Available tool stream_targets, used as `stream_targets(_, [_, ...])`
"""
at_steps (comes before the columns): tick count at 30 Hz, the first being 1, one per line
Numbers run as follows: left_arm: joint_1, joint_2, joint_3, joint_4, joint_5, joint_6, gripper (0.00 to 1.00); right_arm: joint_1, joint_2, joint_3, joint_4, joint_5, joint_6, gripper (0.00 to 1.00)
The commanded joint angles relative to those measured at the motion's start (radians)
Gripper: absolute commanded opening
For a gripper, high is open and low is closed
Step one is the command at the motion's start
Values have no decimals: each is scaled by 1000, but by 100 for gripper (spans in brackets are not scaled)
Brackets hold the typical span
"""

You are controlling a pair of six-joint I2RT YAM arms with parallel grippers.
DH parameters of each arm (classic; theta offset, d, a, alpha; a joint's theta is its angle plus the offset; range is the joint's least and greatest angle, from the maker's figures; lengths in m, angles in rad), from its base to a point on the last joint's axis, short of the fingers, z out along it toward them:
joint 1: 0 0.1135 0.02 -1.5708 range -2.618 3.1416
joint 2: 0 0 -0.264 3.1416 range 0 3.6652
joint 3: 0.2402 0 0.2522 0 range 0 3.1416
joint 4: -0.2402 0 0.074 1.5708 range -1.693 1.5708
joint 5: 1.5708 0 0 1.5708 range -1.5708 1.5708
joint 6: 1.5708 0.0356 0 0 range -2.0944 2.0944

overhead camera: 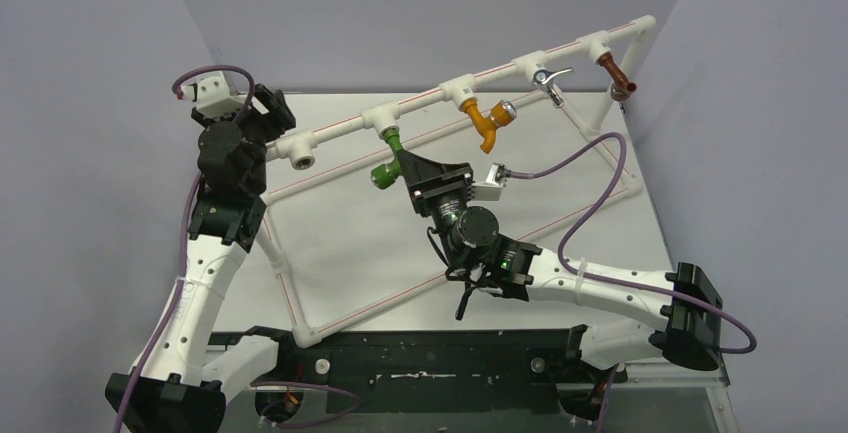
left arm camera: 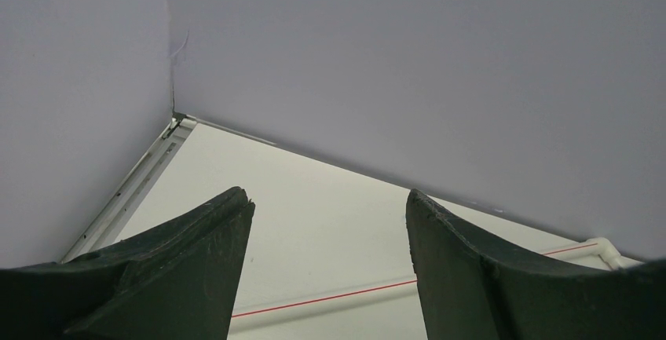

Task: Install the water faucets

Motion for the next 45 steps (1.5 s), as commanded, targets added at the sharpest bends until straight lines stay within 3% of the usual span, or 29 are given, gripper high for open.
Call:
stream_targets(1, [0,40,-79,-272,34,32,69,-42,-46,34,-7,63,133,16])
stream_targets(8, [-1,42,-80,-271,31,33,69,-42,-55,64,-76,30,77,57])
stream_targets(15, [1,41,-79,-271,29,33,69,-42,-77,80,-144,25,21,75])
stream_targets(18, [1,44,-79,-271,29,33,69,-41,-93,80,-135,7,-65,77])
stream_targets(31, [2,53,-82,-270,24,35,69,-44,-177,121,-195,-84,-723,82])
stream_targets(37, [2,55,-84,-268,18,36,69,-45,-238,104,-171,-308,-1178,82])
stream_targets(45, [2,56,-81,-270,18,36,69,-44,-266,240,-450,-524,-1647,79])
